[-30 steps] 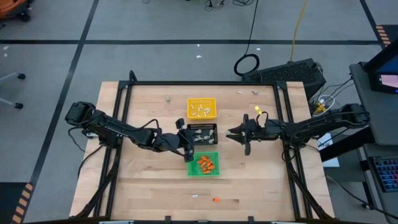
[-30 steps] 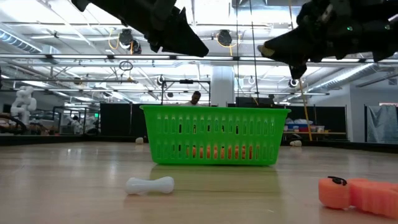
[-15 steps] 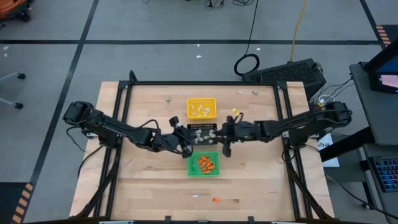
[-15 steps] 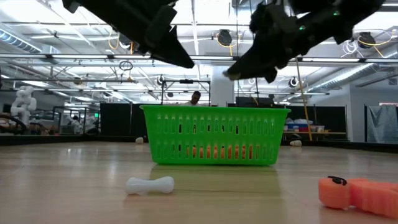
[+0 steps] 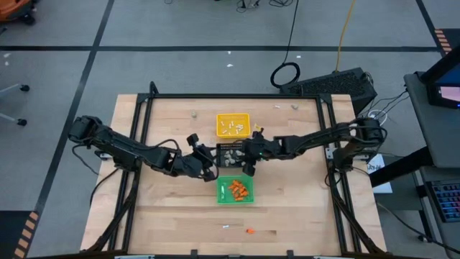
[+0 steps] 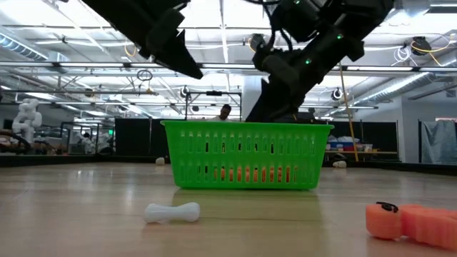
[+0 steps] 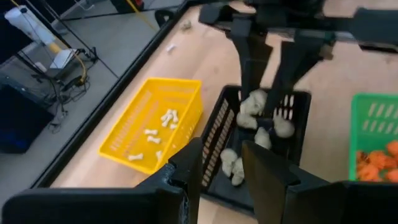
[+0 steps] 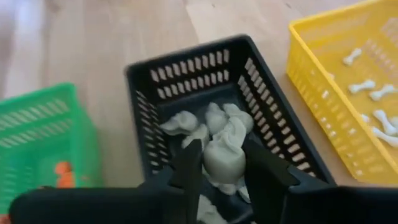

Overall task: Sort Halloween decoration
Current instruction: Put the gray skull toy into the black basket, then put the white bone toy into the yellow basket

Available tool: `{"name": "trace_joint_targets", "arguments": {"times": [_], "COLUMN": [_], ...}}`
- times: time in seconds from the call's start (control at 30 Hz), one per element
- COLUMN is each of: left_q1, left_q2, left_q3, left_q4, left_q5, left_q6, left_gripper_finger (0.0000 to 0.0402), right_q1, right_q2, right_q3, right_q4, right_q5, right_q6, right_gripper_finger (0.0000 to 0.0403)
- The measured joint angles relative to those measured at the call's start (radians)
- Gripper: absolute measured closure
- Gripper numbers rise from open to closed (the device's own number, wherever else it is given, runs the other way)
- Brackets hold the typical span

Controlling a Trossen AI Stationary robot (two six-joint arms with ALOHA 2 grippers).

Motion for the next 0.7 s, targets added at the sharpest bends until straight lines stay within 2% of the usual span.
{"name": "trace_joint_targets", "arguments": {"times": [0.33, 0.5, 0.7], "left_q1": [-0.016, -0.016, -0.010], "left_q2": [-0.049, -0.072, -0.073], "left_q3": [0.000, 0.001, 0.001], "left_q4": [-0.075, -0.068, -0.065], "left_q5": [-0.100, -0.105, -0.127], "left_q6": [0.001, 0.028, 0.127], "left_gripper_finger": [0.0288, 0.0288, 0.0288], "right_q1": [0.002, 0.038, 0.129], "right_q2": [-0.009, -0.122, -0.257], "right_q3": [0.025, 0.025, -0.003], "right_q4": [-0.048, -0.110, -0.189], "right_q5": [-0.002, -0.052, -0.052], "right_q6": [-0.021, -0.077, -0.151], "right_gripper_finger": [0.0253, 0.0241, 0.0242]}}
